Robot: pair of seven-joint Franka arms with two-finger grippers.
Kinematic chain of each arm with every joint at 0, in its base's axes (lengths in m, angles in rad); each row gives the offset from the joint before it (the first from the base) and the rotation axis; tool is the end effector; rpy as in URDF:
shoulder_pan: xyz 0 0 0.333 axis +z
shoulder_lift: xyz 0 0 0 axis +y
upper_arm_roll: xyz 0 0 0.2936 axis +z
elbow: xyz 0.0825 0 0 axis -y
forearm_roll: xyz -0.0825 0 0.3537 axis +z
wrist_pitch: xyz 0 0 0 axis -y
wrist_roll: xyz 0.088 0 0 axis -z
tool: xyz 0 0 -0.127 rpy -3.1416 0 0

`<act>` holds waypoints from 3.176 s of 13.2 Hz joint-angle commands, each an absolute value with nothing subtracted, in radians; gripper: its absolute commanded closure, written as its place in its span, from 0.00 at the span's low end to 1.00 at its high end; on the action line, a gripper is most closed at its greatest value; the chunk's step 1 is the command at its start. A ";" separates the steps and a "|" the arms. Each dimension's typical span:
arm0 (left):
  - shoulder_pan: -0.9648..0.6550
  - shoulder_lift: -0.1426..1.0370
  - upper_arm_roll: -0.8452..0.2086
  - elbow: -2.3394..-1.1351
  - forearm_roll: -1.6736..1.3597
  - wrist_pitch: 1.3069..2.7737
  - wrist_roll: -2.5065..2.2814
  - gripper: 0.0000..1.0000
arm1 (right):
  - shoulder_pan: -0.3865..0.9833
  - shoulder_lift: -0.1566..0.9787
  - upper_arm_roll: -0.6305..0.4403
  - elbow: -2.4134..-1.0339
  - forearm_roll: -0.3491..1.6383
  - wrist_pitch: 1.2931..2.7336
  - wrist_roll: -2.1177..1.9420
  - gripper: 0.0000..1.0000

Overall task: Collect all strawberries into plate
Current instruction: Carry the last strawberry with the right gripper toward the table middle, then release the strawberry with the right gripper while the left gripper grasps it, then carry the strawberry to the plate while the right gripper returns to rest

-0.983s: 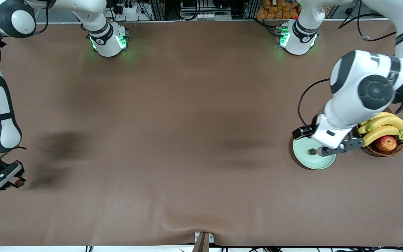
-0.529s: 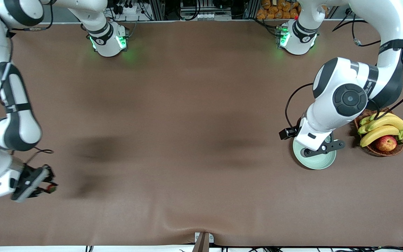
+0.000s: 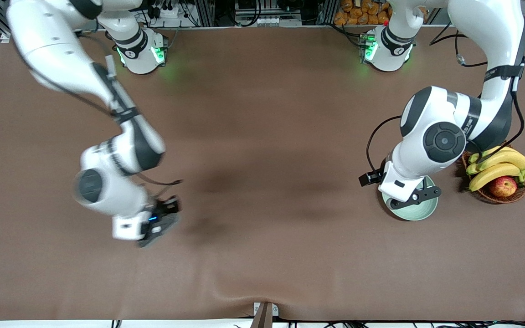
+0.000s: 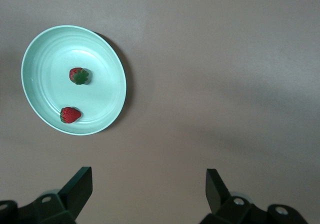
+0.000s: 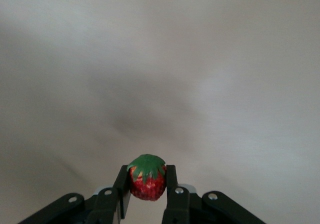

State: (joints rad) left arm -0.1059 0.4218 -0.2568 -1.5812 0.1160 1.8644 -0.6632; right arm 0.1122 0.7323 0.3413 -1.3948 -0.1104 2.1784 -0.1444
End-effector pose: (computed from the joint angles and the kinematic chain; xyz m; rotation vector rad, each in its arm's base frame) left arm 0.5898 -0.1941 0.3628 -3.0445 -0.4214 0.1634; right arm 0.6484 0.2588 0.2780 -2.8796 -0.8356 -0.1072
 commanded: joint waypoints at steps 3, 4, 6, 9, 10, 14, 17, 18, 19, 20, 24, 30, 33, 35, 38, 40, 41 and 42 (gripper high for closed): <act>-0.112 0.420 -0.258 -1.638 0.121 1.925 -0.683 0.00 | 0.305 0.756 0.327 -1.411 -0.130 2.186 0.305 1.00; -0.109 0.422 -0.258 -1.655 0.121 1.934 -0.684 0.00 | 0.330 0.773 0.327 -1.408 -0.127 2.200 0.368 1.00; -0.109 0.422 -0.258 -1.690 0.121 1.959 -0.684 0.00 | 0.385 0.817 0.328 -1.407 -0.129 2.258 0.499 1.00; -0.123 0.423 -0.258 -1.749 0.121 2.029 -0.736 0.00 | 0.472 0.908 0.327 -1.388 -0.129 2.409 0.649 1.00; -0.129 0.426 -0.258 -1.765 0.121 2.057 -0.750 0.00 | 0.492 0.935 0.327 -1.375 -0.130 2.443 0.678 1.00; -0.205 0.468 -0.259 -1.744 0.107 2.115 -0.872 0.00 | 0.516 0.968 0.321 -1.333 -0.135 2.441 0.719 0.27; -0.294 0.540 -0.259 -1.642 0.106 2.125 -1.004 0.00 | 0.489 0.905 0.307 -1.344 -0.135 2.404 0.719 0.00; -0.329 0.572 -0.259 -1.591 0.109 2.125 -1.064 0.00 | 0.464 0.870 0.305 -1.344 -0.135 2.364 0.713 0.00; -0.359 0.604 -0.259 -1.560 0.110 2.125 -1.110 0.00 | 0.437 0.841 0.305 -1.344 -0.133 2.326 0.713 0.00; -0.385 0.636 -0.258 -1.537 0.115 2.125 -1.139 0.00 | 0.410 0.804 0.307 -1.344 -0.133 2.291 0.712 0.00; -0.481 0.751 -0.242 -1.467 0.120 2.224 -1.245 0.00 | 0.272 0.689 0.307 -1.347 -0.132 2.113 0.570 0.00; -0.635 0.873 -0.148 -1.391 0.117 2.296 -1.310 0.22 | 0.037 0.444 0.302 -1.538 -0.129 2.033 0.301 0.00; -0.643 0.894 -0.143 -1.394 0.121 2.296 -1.301 0.58 | 0.029 0.316 0.206 -1.585 -0.121 1.892 0.215 0.00; -0.643 0.896 -0.143 -1.397 0.124 2.296 -1.298 0.91 | 0.029 0.264 0.108 -1.585 -0.104 1.814 0.073 0.00; -0.621 0.830 -0.130 -1.423 0.136 2.228 -1.295 1.00 | 0.047 0.210 -0.075 -1.578 -0.008 1.735 -0.127 0.00; -0.544 0.735 -0.126 -1.462 0.172 2.127 -1.231 1.00 | 0.032 0.157 -0.115 -1.578 0.009 1.672 -0.184 0.00; -0.488 0.691 -0.127 -1.476 0.173 2.090 -1.159 1.00 | 0.019 0.129 -0.114 -1.577 0.009 1.637 -0.184 0.00; -0.424 0.655 -0.133 -1.489 0.173 2.053 -1.066 1.00 | 0.008 0.103 -0.107 -1.574 0.009 1.600 -0.175 0.00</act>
